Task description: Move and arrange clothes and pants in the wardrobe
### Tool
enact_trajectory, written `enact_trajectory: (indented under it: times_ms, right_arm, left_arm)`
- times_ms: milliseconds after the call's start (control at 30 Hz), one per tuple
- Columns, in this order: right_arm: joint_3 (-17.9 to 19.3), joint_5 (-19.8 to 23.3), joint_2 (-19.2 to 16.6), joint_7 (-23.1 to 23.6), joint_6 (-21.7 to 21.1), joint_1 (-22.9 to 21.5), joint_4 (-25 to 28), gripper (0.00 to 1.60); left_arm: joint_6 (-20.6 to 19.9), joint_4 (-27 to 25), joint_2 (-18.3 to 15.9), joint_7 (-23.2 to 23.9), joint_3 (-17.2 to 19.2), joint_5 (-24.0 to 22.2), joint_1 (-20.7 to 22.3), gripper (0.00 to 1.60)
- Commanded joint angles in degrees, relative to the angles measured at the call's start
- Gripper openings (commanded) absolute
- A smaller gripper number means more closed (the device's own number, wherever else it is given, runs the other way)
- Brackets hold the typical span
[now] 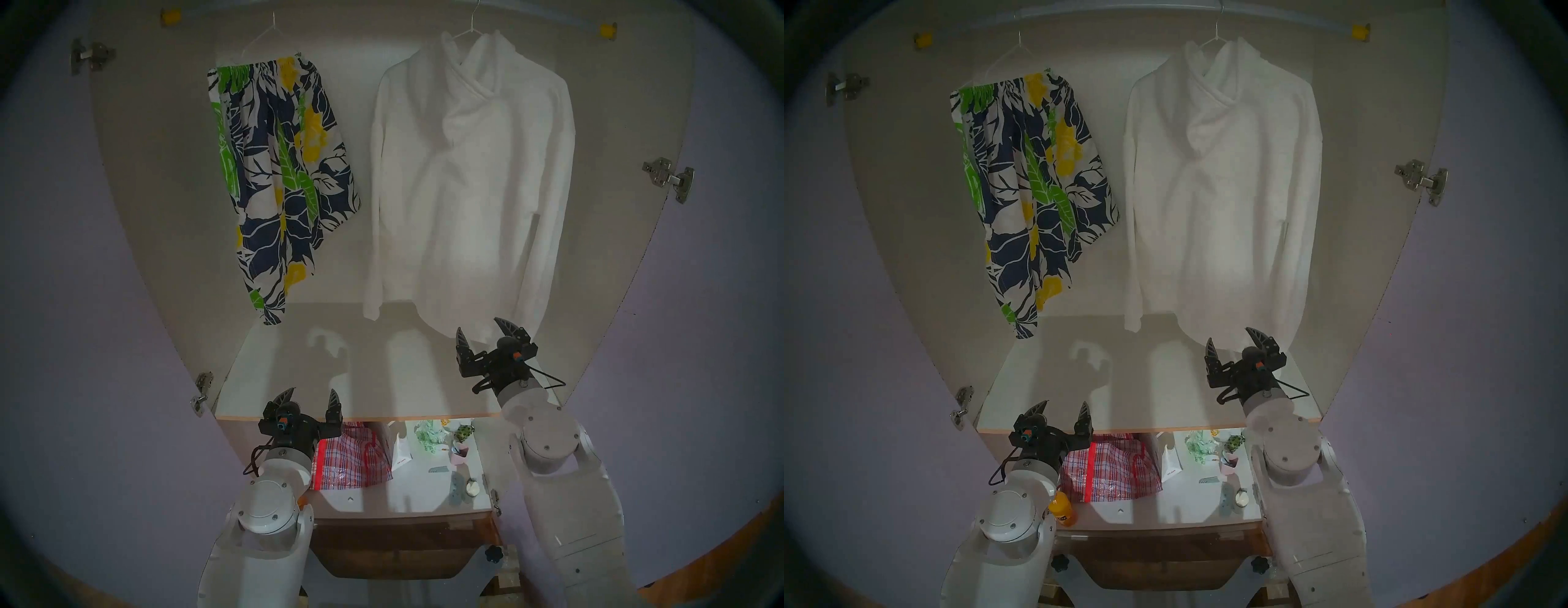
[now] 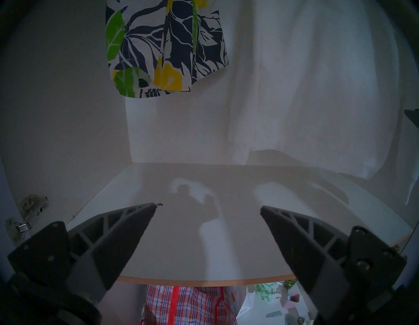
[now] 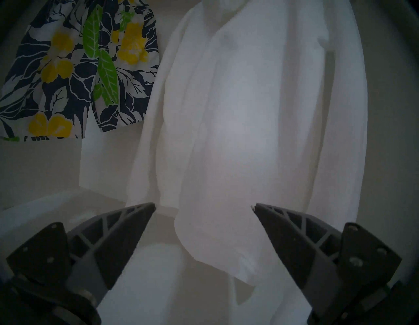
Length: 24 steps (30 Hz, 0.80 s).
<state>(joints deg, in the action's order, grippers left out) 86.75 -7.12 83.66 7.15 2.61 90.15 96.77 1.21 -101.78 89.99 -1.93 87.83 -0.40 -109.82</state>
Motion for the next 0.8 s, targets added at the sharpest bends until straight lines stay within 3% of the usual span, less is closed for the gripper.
enact_trajectory:
  times_ms: [0,133,267,767]
  right_arm:
    - [-0.2,-1.0,-0.7,0.6,-2.2,-4.9,-0.7,1.60]
    - [0.5,1.3,-0.3,2.7,-6.6,-11.1,-4.3,1.60]
    - [0.5,1.7,-0.8,5.1,-8.0,-15.5,-7.6,1.60]
    - [-3.1,0.0,-0.5,11.2,-7.8,-31.0,-22.8,1.60]
  left_arm:
    - [0.2,-1.5,0.0,0.2,-0.1,-0.1,0.5,1.60]
    - [0.2,-1.5,0.0,0.2,-0.1,-0.1,0.5,1.60]
    - [0.3,-1.4,0.0,0.2,-0.1,-0.1,0.5,1.60]
    - [0.3,-1.2,0.0,0.1,-0.1,-0.1,0.6,1.60]
